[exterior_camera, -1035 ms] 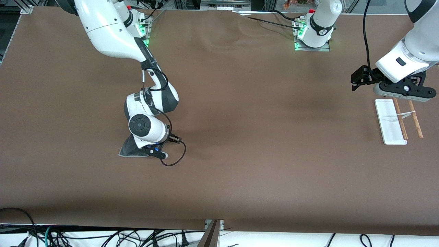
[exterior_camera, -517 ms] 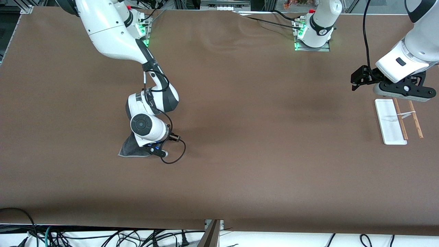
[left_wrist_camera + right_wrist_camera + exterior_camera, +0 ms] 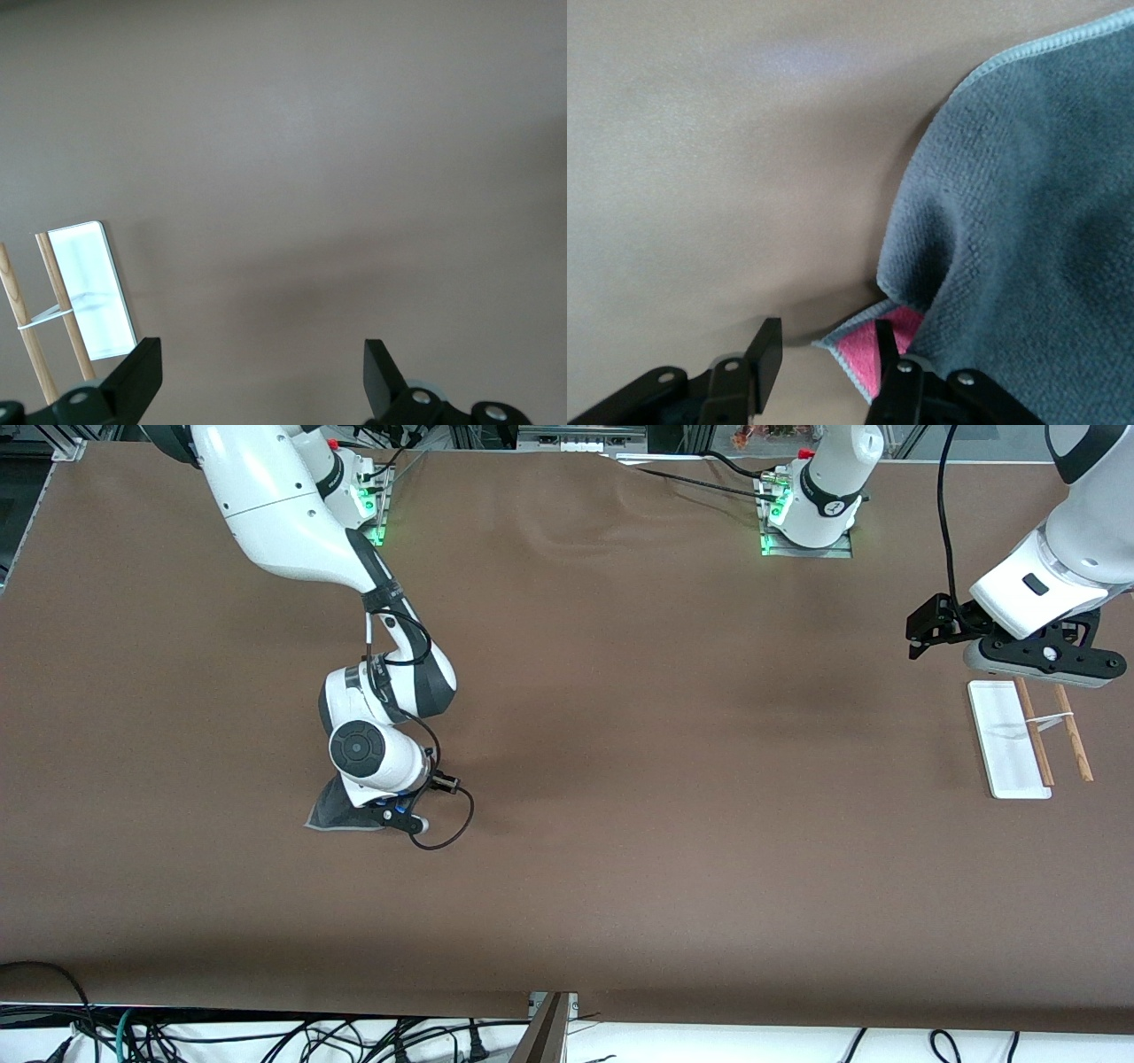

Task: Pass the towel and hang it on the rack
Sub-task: 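Close the right gripper on the towel's pink corner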

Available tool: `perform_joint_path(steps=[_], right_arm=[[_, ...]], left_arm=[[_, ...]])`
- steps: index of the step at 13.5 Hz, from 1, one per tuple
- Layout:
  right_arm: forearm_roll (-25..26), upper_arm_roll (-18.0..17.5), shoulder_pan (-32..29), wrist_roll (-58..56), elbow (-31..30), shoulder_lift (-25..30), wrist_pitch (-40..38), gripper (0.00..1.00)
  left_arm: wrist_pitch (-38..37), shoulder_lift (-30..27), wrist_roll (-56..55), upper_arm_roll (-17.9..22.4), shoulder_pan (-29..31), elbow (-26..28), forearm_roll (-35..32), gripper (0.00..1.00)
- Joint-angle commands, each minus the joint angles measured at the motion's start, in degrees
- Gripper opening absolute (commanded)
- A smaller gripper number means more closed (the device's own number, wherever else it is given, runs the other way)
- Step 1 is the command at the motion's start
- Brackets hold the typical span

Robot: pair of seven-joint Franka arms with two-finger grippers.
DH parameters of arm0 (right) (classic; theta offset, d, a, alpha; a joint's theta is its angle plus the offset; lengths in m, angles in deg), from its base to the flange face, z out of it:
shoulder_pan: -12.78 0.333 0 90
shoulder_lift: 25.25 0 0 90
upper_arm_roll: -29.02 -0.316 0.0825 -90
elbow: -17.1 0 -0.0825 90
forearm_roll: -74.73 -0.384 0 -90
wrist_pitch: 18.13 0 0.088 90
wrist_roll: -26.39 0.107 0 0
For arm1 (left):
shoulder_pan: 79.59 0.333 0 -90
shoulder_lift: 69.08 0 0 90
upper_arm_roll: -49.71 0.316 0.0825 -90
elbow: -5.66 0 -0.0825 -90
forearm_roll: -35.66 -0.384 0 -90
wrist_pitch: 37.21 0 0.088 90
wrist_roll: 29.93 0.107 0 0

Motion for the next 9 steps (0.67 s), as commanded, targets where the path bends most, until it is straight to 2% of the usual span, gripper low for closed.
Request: perform_joint_path(steps=[1,3,6,9], right_arm=[[-0.9,-0.1,-0.3,-1.7,-1.4,0.5,1.7,0.49],[-0.9,-0.1,-0.3,-1.8,-2.1,0.5,2.5,0.39],[-0.9,-0.1,-0.3,-1.8,-2.4,0.5,2.9,0.01],[-0.9,-0.1,-0.3,-1.8,-2.3,0.7,2.5,0.0]], left_arm=[[-0.7,-0.3,-0.1,-0.3,0.6,-0.2,1.7,1.0],[-0.7,-0.3,-0.1,-0.3,0.6,-0.2,1.6,1.0],[-0.7,-0.3,-0.1,-0.3,0.6,-0.2,1.7,1.0],[-0.8,-0.3,-0.2,-0.3,0.6,-0.2,1.6,1.0]])
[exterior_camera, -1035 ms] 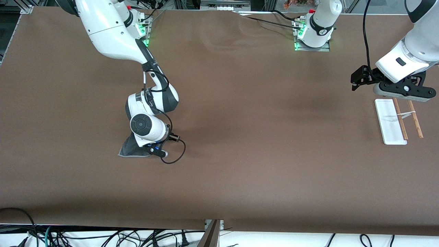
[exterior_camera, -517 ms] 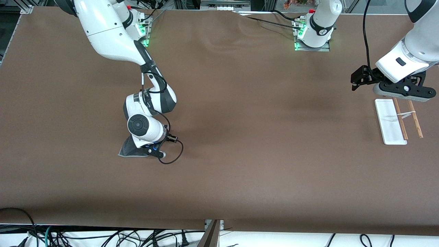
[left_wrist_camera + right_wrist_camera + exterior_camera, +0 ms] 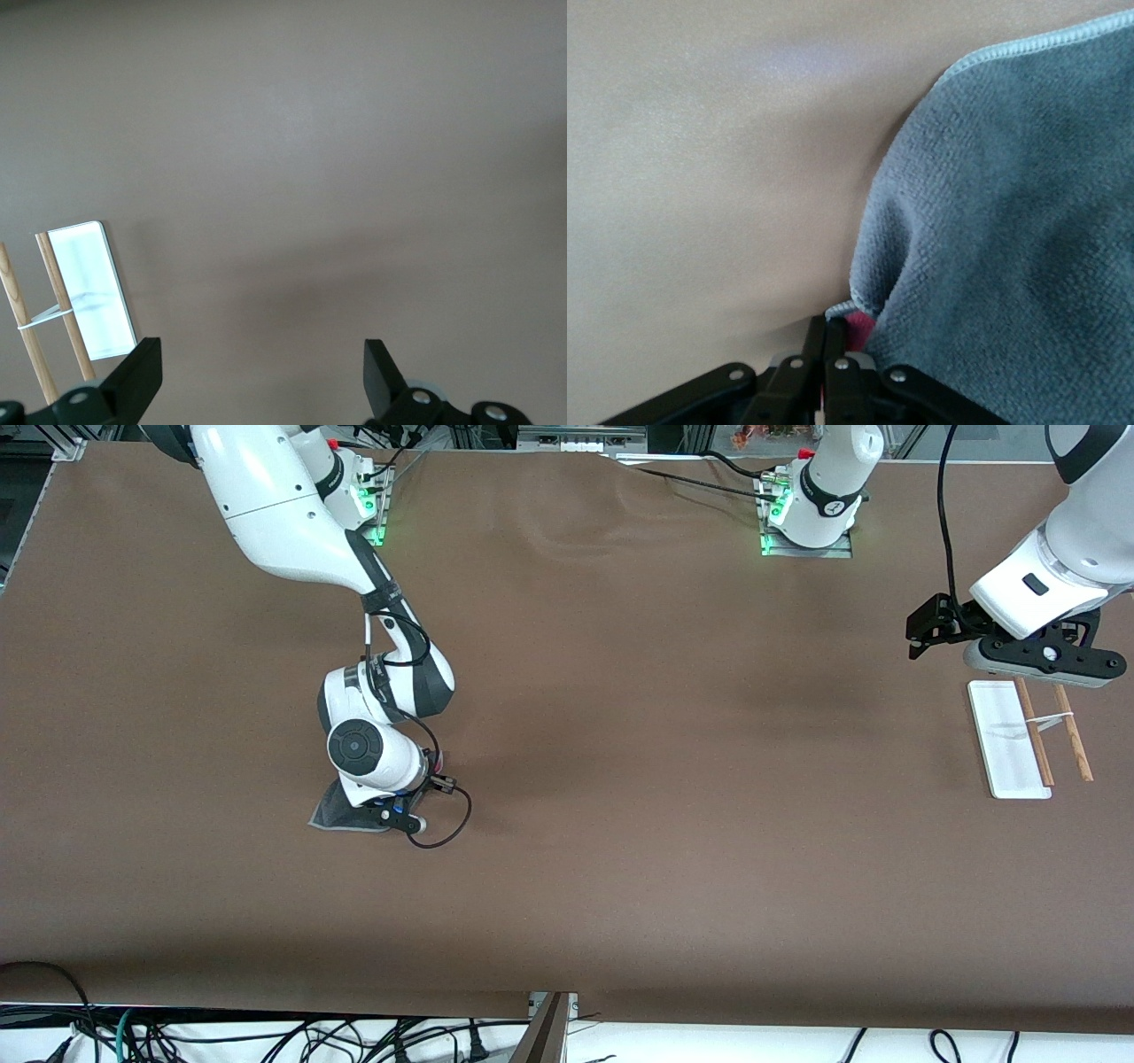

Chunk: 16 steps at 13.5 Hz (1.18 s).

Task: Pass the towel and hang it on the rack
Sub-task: 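Close the right gripper on the towel's pink corner, then lift the towel with the right gripper toward the table's middle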

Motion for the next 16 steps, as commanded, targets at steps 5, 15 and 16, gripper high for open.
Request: perform_joint_path(steps=[5,15,16], right_arm=[[-6.6,-1.1,-0.1,-0.9,5.4,3.2,-10.5,0.0],[-27.5,-8.4,1.1,24.9,22.1,6.6,-26.9,0.0],[-28.8,-9.5,1.1,28.1,23.0,6.6,-26.9,0.0]], left_arm=[[-0.8,-0.3,-0.2,-0.3,0.6,-0.2,1.7,1.0],[-0.8,-0.3,-0.1,-0.3,0.6,-0.2,1.6,1.0],[-0.8,-0.3,-0.1,-0.3,0.6,-0.2,1.7,1.0]])
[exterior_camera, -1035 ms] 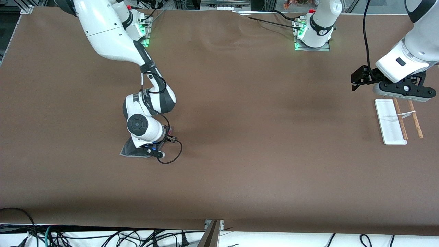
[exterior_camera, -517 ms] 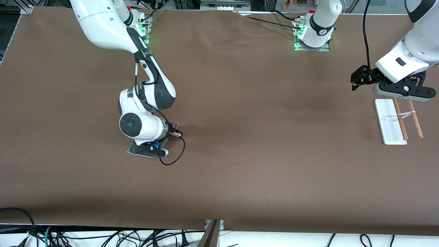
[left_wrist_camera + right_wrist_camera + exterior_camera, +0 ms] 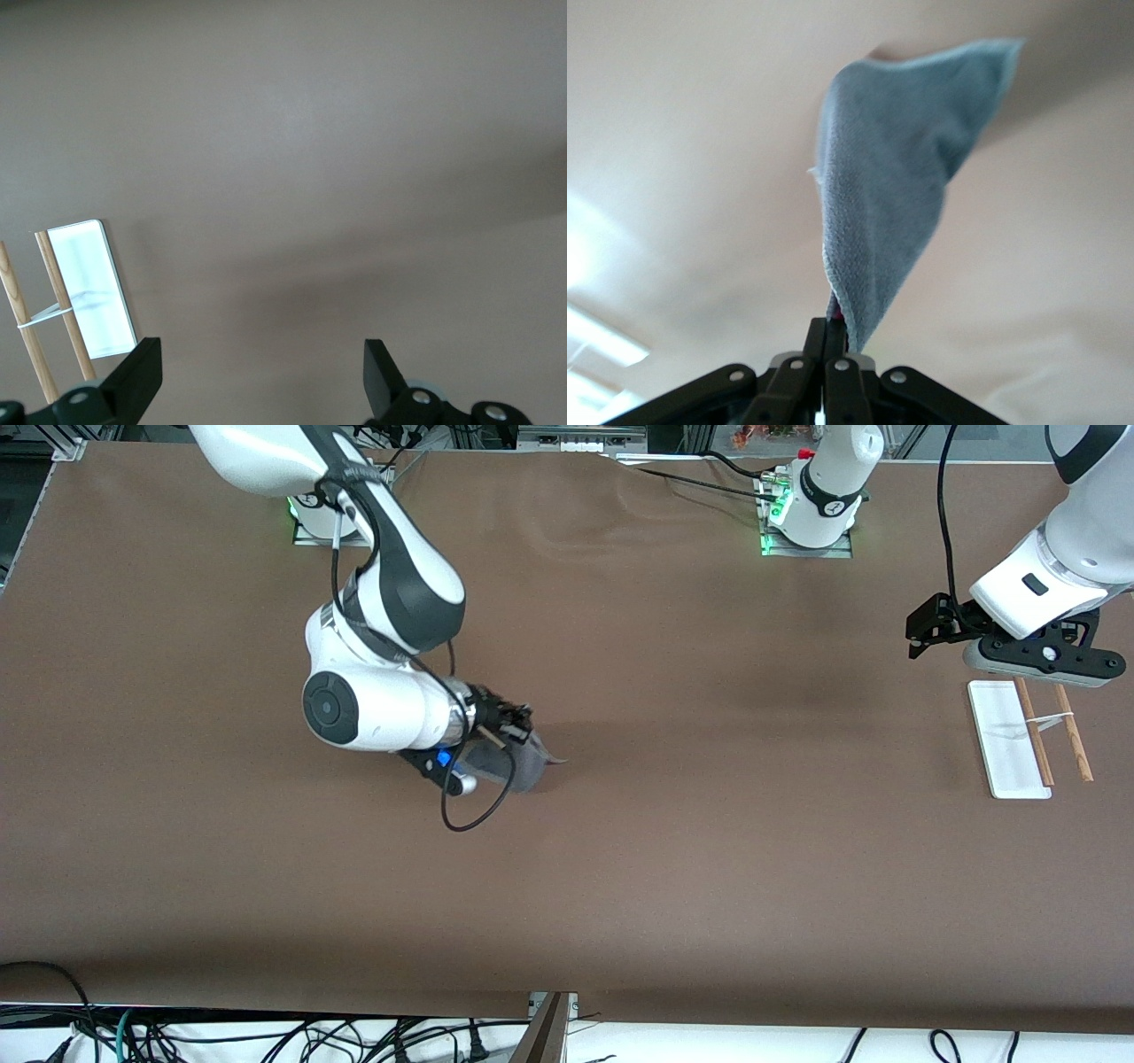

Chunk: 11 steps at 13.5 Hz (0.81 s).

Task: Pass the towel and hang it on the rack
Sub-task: 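Lift the towel with the right gripper toward the table's middle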

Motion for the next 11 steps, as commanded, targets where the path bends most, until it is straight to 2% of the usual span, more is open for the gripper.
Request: perform_joint_path(steps=[1,3,4,6,8,11], right_arm=[[-4.5,-3.3,-0.4,8.7,4.3,-0.5,-1.4,0.0],[-8.8,-4.2,-0.3,14.9,6.8,-0.5,-0.8,0.0],[-10.9,-5.9,-0.2,18.0,7.3,-0.5,-0.5,0.0],[-11.5,-10.3,-0.2,23.8,8.2,-0.5,3.9,0.0],[-11.6,-14.3,-0.2,28.1,8.4,-0.6,9.7,0.0],[-11.7,-18.2,-0.3,33.1,8.5,-0.6,16.1,0.0]], left_arm=[[-0.6,-0.3,-0.1,-0.3,0.6,-0.2,1.7,1.0],[-0.7,-0.3,-0.1,-0.3,0.6,-0.2,1.7,1.0],[-0.7,-0.3,-0.2,-0.3,0.6,-0.2,1.7,1.0],[-1.4,-0.2,0.2,-0.3,0.6,-0.2,2.1,1.0],[-4.2,0.9,0.6,-0.3,0.6,-0.2,5.6,1.0],[-6.0,2.0,3.4,-0.4,0.5,-0.2,9.6,1.0]])
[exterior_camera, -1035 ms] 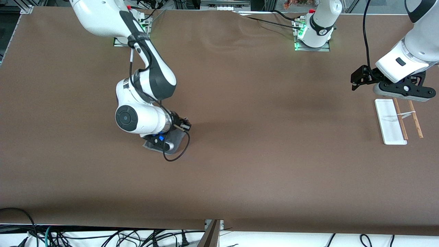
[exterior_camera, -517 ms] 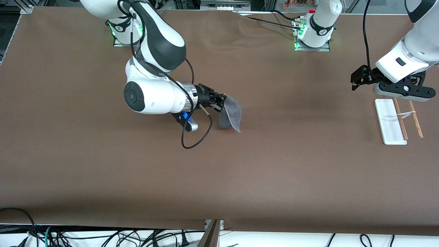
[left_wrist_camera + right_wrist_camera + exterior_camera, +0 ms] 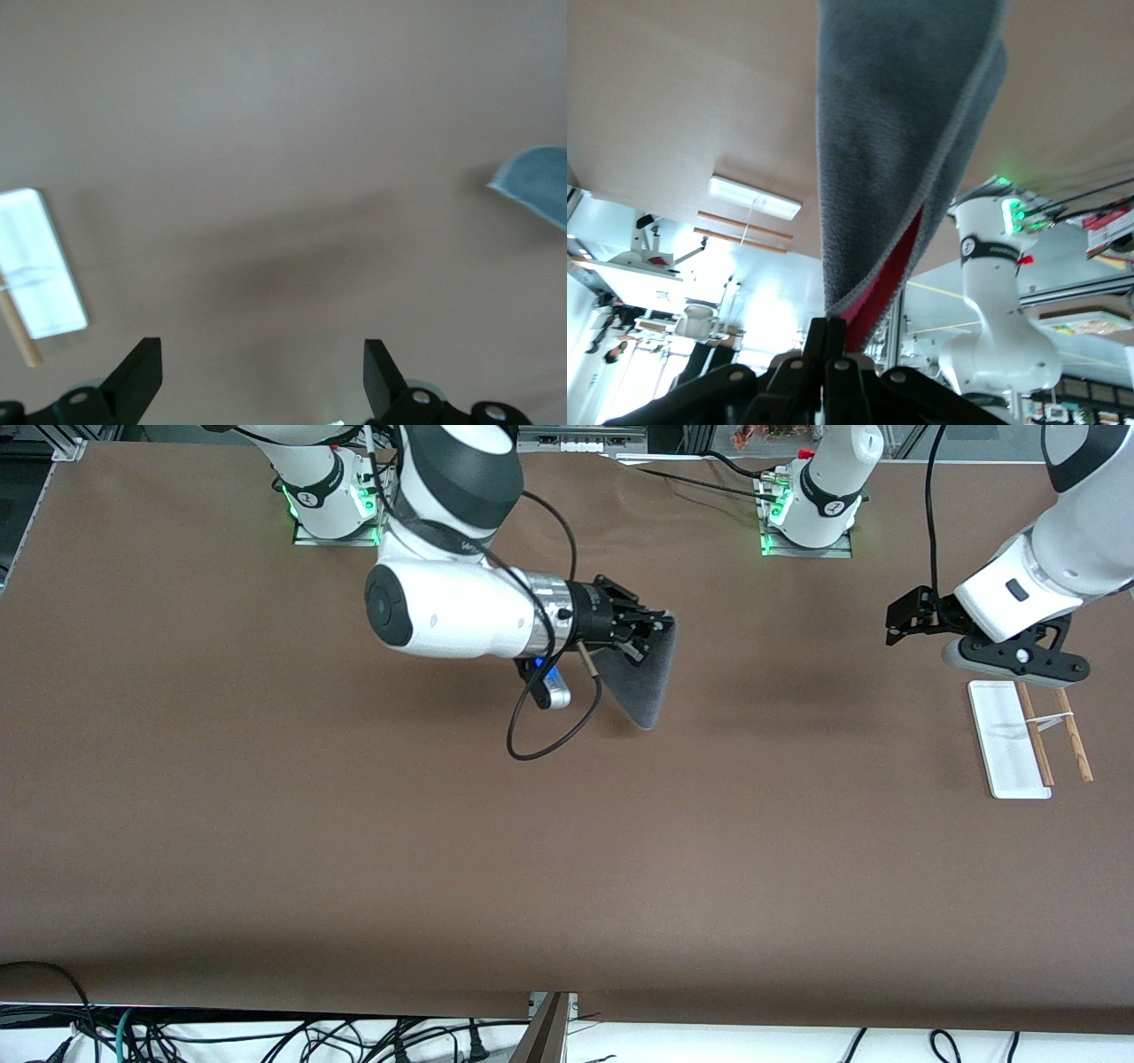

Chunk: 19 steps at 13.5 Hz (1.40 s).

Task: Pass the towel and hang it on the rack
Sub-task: 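Lift the towel with the right gripper toward the table's middle, then hold the towel up while the left gripper reaches and grasps it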

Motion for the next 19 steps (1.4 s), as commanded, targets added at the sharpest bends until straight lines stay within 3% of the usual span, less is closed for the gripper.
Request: perform_joint_path(steps=[1,8,13,19], right_arm=[[-1.0,-3.3,-0.6,4.8,1.6,-0.6,4.8,0.0],[-0.8,-7.2,0.2,10.2,2.2,-0.6,12.5,0.0],[-0.7,-7.1,1.0,11.3,2.2,-0.6,14.3,0.0],[-0.3,-7.0,1.2,11.4,2.2,-0.6,14.3,0.0]], left_arm=[[-0.9,1.4,5.6,-0.3,0.5,-0.4,4.2,1.0],[0.3,6.3,27.8,-0.3,2.0,0.7,13.8,1.0],[3.1,12.1,52.6,-0.3,4.3,6.1,24.9,1.0],[8.0,18.1,82.2,-0.7,5.1,13.3,43.3,1.0]])
